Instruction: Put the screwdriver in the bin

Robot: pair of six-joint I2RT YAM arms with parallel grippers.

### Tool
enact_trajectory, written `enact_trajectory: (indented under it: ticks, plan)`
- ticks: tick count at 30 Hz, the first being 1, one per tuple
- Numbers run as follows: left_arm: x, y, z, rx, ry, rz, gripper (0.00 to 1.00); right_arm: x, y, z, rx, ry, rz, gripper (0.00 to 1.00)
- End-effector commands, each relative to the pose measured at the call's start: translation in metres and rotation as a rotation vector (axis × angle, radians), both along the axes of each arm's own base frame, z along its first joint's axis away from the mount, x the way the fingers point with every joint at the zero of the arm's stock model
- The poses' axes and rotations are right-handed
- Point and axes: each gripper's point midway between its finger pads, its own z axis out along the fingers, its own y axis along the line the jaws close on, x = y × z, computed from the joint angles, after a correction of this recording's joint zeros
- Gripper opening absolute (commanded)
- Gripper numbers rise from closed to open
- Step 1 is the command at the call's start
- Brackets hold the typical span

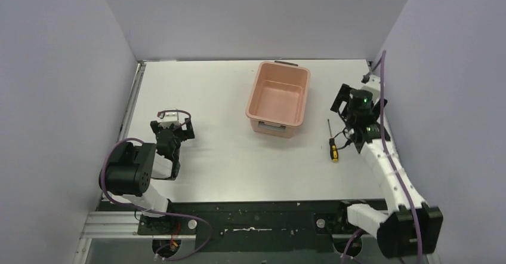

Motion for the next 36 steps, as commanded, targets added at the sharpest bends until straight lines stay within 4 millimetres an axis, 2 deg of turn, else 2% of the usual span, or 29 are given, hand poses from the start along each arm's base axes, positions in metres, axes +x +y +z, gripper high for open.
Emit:
enact_trajectory:
  ticks: [1, 6, 12, 16, 21, 23, 24, 25, 26, 29, 33, 36]
  plan:
    - [0.003, 0.000, 0.010, 0.003, -0.034, -0.007, 0.97, 0.017, 0.025, -0.074, 0.134, 0.422, 0.260, 1.00]
    - [0.004, 0.000, 0.010, 0.002, -0.036, -0.007, 0.97, 0.016, 0.021, -0.121, 0.120, 0.638, 0.280, 0.99]
    - [0.003, 0.000, 0.010, 0.002, -0.034, -0.007, 0.97, -0.001, 0.025, -0.173, 0.154, 0.757, 0.289, 0.85]
    - [0.003, 0.000, 0.010, 0.002, -0.034, -0.006, 0.97, -0.009, 0.024, -0.199, 0.168, 0.819, 0.273, 0.66]
    - [0.004, 0.000, 0.010, 0.003, -0.035, -0.007, 0.97, -0.011, 0.022, -0.208, 0.165, 0.851, 0.256, 0.49]
    - [0.003, 0.000, 0.010, 0.002, -0.034, -0.007, 0.97, -0.011, 0.021, -0.207, 0.159, 0.855, 0.248, 0.35]
    - [0.003, 0.000, 0.010, 0.002, -0.034, -0.007, 0.97, -0.011, 0.020, -0.206, 0.154, 0.861, 0.244, 0.23]
    - [0.004, 0.000, 0.010, 0.001, -0.036, -0.007, 0.97, -0.009, 0.018, -0.201, 0.145, 0.860, 0.241, 0.09]
    - [0.003, 0.000, 0.010, 0.003, -0.035, -0.007, 0.97, -0.008, 0.016, -0.194, 0.131, 0.866, 0.235, 0.00]
    - [0.004, 0.000, 0.010, 0.002, -0.036, -0.007, 0.97, 0.009, 0.014, -0.152, 0.108, 0.799, 0.237, 0.00]
    - [0.003, 0.000, 0.010, 0.002, -0.034, -0.007, 0.97, 0.036, 0.014, -0.068, 0.097, 0.652, 0.232, 0.00]
    - [0.003, 0.000, 0.010, 0.002, -0.035, -0.007, 0.97, 0.050, 0.025, -0.013, 0.130, 0.565, 0.255, 0.00]
